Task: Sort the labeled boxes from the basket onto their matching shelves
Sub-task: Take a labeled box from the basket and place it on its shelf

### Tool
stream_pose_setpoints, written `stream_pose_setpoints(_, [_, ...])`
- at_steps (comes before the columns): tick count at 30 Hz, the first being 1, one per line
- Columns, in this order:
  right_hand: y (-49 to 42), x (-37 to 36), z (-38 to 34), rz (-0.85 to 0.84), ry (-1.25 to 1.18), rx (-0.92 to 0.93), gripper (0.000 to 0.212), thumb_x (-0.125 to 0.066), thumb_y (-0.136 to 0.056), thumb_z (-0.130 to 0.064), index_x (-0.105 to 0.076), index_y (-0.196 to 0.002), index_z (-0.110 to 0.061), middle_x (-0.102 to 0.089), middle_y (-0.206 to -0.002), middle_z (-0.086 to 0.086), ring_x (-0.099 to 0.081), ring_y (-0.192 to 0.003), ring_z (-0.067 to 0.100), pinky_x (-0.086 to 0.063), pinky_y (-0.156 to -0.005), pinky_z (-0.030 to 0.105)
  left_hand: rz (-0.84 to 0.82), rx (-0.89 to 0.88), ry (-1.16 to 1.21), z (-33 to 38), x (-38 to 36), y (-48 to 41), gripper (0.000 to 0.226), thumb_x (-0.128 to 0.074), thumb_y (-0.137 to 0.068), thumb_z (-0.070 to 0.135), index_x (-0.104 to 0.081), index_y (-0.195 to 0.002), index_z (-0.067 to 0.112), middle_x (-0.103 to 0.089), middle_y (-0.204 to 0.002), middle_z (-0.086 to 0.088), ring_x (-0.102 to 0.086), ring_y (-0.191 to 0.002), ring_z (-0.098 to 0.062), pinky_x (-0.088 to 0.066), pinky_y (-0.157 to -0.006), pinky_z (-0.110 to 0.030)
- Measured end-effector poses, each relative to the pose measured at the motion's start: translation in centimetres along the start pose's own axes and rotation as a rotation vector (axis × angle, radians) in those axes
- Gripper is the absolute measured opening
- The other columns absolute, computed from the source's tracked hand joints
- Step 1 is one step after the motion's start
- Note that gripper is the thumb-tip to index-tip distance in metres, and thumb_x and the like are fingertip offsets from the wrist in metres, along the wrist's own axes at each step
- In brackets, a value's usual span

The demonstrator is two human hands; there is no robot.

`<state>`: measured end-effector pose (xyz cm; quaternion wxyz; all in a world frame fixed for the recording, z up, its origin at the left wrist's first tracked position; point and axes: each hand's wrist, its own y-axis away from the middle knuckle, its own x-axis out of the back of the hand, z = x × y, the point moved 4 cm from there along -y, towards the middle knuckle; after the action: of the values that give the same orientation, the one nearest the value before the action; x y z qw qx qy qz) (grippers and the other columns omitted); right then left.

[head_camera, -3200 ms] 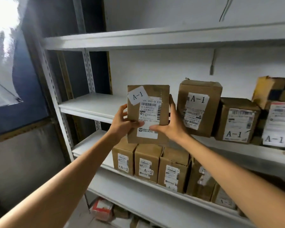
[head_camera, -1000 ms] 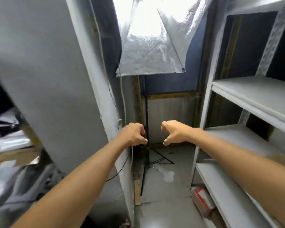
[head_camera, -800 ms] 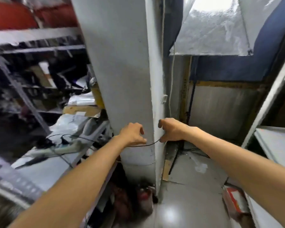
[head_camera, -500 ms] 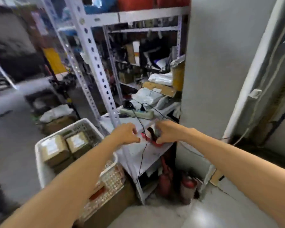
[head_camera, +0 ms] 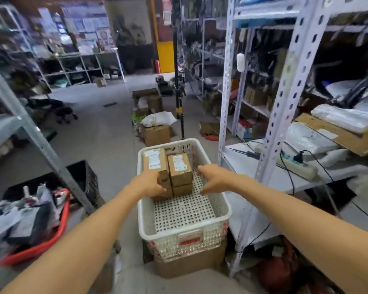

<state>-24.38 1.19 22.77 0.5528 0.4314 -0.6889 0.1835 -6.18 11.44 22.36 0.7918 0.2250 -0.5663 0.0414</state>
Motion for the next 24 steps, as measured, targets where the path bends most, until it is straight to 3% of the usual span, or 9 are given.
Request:
stream_pose_setpoints(5, [-7.7, -0.2, -0.4, -0.042, -0.045, -0.05, 0.052, -0.075, -0.074, -0.035, -0.05, -0.113, -0.012, -0.055, -0.109, 0.005, -0.055, -0.096, 0.023, -0.051, -0.084, 0.042, -0.027, 0.048, 0.052, -5.0, 1.2, -4.8, 0.043, -0.071, -0.081, 0.035, -0.057, -0.118, 0.016, -0.062, -0.115, -0.005, -0.059, -0.102, -0.022, -0.051, -0.087, -0.036])
stream_pose_setpoints(10, [-13.5, -2.0, -0.5, -0.117, -0.063, -0.053, 0.055, -0.073, -0.074, -0.03, -0.05, -0.12, -0.011, -0.057, -0.116, 0.008, -0.056, -0.101, 0.025, -0.051, -0.087, 0.044, -0.091, 0.095, 0.101, -8.9, 0.4, -8.9, 0.042, -0.074, -0.079, 0.03, -0.059, -0.116, 0.015, -0.062, -0.115, -0.003, -0.059, -0.1, -0.019, -0.05, -0.085, -0.033])
stream_pose_setpoints(19, [-23.5, -1.5, 2.7, -0.211, 0.055, -0.002, 0.048, -0.072, -0.077, -0.03, -0.046, -0.114, -0.013, -0.054, -0.116, 0.007, -0.053, -0.098, 0.023, -0.05, -0.078, 0.036, -0.105, 0.218, 0.171, -12.2, 2.4, -17.8, 0.049, -0.076, -0.077, 0.026, -0.057, -0.12, 0.013, -0.064, -0.116, -0.006, -0.061, -0.102, -0.022, -0.052, -0.088, -0.034])
stream_pose_setpoints(24, [-29.2, -1.3, 5.4, -0.251, 0.066, 0.022, 0.059, -0.069, -0.08, -0.031, -0.044, -0.13, -0.01, -0.051, -0.129, 0.009, -0.052, -0.112, 0.026, -0.049, -0.092, 0.04, -0.085, 0.278, 0.183, -12.6, 3.2, -22.9, 0.054, -0.076, -0.078, 0.026, -0.054, -0.126, 0.014, -0.06, -0.121, -0.007, -0.058, -0.107, -0.022, -0.05, -0.092, -0.034])
